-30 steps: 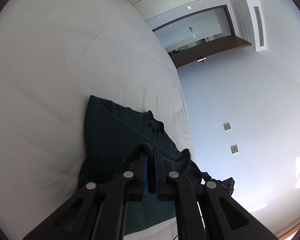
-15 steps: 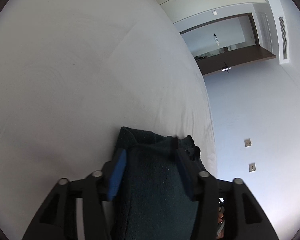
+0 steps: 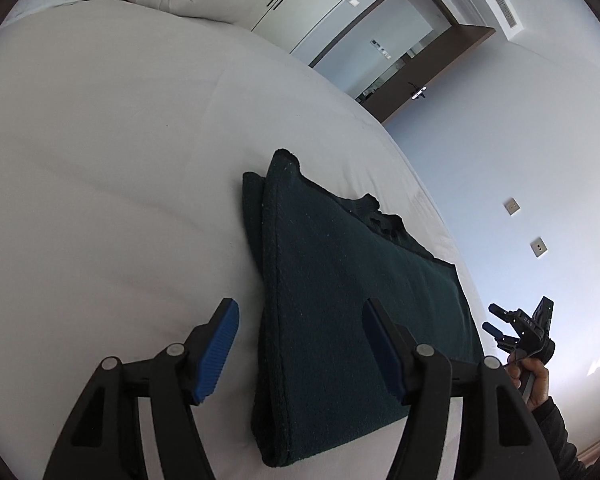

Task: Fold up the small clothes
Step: 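Release the folded hem and open both grippers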

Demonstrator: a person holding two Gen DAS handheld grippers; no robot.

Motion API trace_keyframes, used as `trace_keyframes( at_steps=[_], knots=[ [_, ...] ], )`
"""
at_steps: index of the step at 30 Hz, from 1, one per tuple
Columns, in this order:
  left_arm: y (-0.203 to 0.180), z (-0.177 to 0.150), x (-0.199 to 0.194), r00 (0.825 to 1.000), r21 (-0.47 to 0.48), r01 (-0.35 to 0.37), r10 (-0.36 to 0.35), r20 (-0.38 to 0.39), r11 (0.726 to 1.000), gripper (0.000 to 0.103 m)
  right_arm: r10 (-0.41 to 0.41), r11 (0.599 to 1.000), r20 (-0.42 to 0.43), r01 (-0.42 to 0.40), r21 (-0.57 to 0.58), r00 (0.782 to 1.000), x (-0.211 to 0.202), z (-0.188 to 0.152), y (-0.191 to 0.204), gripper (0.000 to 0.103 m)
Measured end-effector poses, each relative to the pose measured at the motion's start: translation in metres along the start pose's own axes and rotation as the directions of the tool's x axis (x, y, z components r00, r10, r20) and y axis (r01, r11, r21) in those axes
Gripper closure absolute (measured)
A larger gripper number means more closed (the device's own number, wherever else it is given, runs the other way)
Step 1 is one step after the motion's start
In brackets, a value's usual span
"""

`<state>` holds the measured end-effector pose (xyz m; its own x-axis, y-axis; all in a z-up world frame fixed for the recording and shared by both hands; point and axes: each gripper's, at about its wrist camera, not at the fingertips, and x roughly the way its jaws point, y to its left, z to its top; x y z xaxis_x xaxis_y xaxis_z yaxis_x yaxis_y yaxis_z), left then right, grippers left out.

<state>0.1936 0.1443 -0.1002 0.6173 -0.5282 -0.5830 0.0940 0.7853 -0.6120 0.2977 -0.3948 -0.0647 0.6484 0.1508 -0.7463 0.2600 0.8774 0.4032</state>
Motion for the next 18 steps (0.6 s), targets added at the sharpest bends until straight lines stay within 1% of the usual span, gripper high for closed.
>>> trace_keyframes(
  at_steps=[3,5,6,7,10,11,13,18],
  knots=[
    [-0.002,-0.004,0.006,1.0,0.039,-0.022,0.022,-0.006,0.999,0.037,-0.031,0.999,-0.027,0.03,-0.043,0.999,-0.003,-0.025,0.002,0.034],
    [-0.003,-0.004,0.01,1.0,0.045,-0.023,0.023,-0.008,0.999,0.037,-0.049,0.997,-0.031,0.047,-0.055,0.998,-0.017,-0.05,-0.017,0.035],
    [-0.001,-0.005,0.013,1.0,0.034,-0.014,0.015,-0.018,0.999,0.037,-0.057,0.997,-0.027,0.055,-0.053,0.998,-0.017,-0.054,-0.018,0.035],
    [0.0,-0.005,0.014,1.0,0.027,-0.004,0.004,-0.024,1.0,0.037,-0.058,0.997,-0.023,0.057,-0.049,0.998,-0.028,-0.062,-0.028,0.035],
    [-0.004,-0.004,0.013,1.0,0.046,-0.002,0.003,-0.015,0.999,0.037,-0.059,0.997,-0.017,0.058,-0.04,0.998,-0.033,-0.069,-0.035,0.035],
    [-0.005,-0.003,0.012,1.0,0.054,-0.004,0.004,-0.011,0.999,0.037,-0.062,0.997,-0.02,0.061,-0.041,0.998,-0.032,-0.07,-0.036,0.04],
    [-0.007,-0.003,0.012,1.0,0.068,-0.012,0.013,-0.006,0.998,0.037,-0.061,0.997,-0.032,0.06,-0.043,0.998,-0.03,-0.072,-0.037,0.042],
    [-0.012,-0.007,0.019,0.999,0.108,-0.044,0.046,-0.017,0.993,0.037,-0.046,0.998,-0.023,0.045,-0.039,0.999,-0.033,-0.072,-0.036,0.042]
  ],
)
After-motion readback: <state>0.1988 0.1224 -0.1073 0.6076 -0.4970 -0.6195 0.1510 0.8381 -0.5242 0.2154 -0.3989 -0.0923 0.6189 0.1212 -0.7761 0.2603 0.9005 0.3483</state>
